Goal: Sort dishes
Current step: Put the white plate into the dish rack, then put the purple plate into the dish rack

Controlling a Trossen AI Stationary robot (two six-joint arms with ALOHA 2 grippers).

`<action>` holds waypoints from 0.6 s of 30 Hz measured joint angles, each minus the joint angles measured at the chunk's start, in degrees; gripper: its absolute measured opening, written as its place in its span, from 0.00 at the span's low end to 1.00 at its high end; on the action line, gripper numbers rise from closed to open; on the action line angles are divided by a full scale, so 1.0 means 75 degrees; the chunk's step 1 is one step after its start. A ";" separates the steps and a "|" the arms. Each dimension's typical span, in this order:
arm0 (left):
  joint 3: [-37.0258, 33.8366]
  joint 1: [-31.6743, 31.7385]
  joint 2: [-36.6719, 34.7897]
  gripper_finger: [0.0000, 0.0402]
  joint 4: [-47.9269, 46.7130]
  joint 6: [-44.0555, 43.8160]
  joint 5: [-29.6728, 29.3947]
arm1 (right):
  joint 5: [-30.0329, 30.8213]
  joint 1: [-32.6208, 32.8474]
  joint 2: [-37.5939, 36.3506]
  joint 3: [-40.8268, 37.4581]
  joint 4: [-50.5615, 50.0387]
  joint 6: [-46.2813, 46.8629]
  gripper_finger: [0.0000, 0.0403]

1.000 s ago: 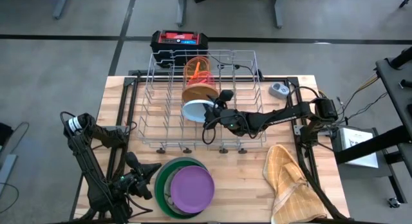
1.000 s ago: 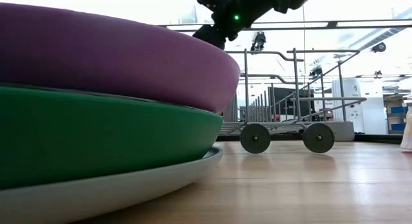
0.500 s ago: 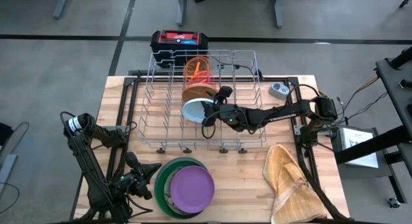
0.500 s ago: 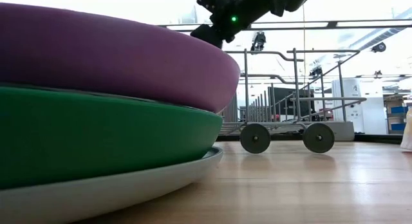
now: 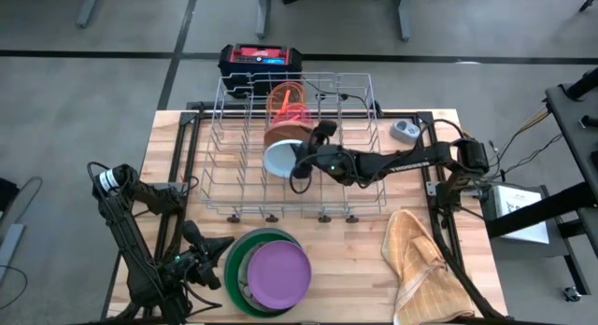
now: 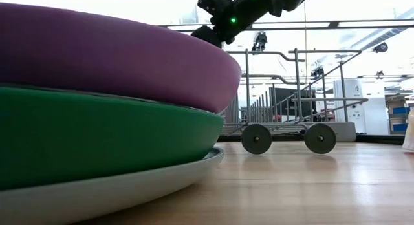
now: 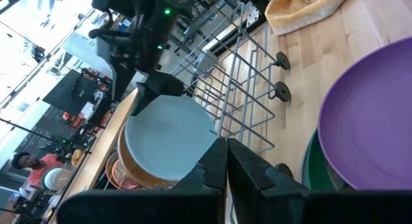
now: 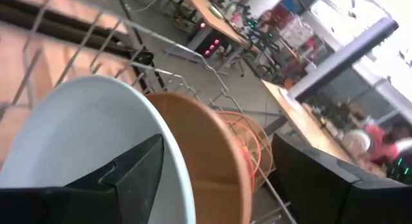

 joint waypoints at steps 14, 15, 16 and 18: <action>0.0000 0.0000 0.0002 0.00 -0.0001 -0.0055 0.0000 | -0.0389 0.0013 -0.0003 0.0310 -0.1104 0.0653 0.77; 0.0000 -0.0003 0.0000 0.00 0.0002 -0.0058 0.0000 | -0.0388 0.0013 -0.0003 0.0390 -0.1234 0.0774 0.77; 0.0000 -0.0001 0.0001 0.00 -0.0001 -0.0058 0.0000 | -0.0391 0.0013 -0.0003 0.0479 -0.1400 0.0913 0.78; 0.0000 0.0000 0.0000 0.00 -0.0001 -0.0058 0.0000 | -0.0396 0.0013 -0.0003 0.0631 -0.1640 0.1183 0.78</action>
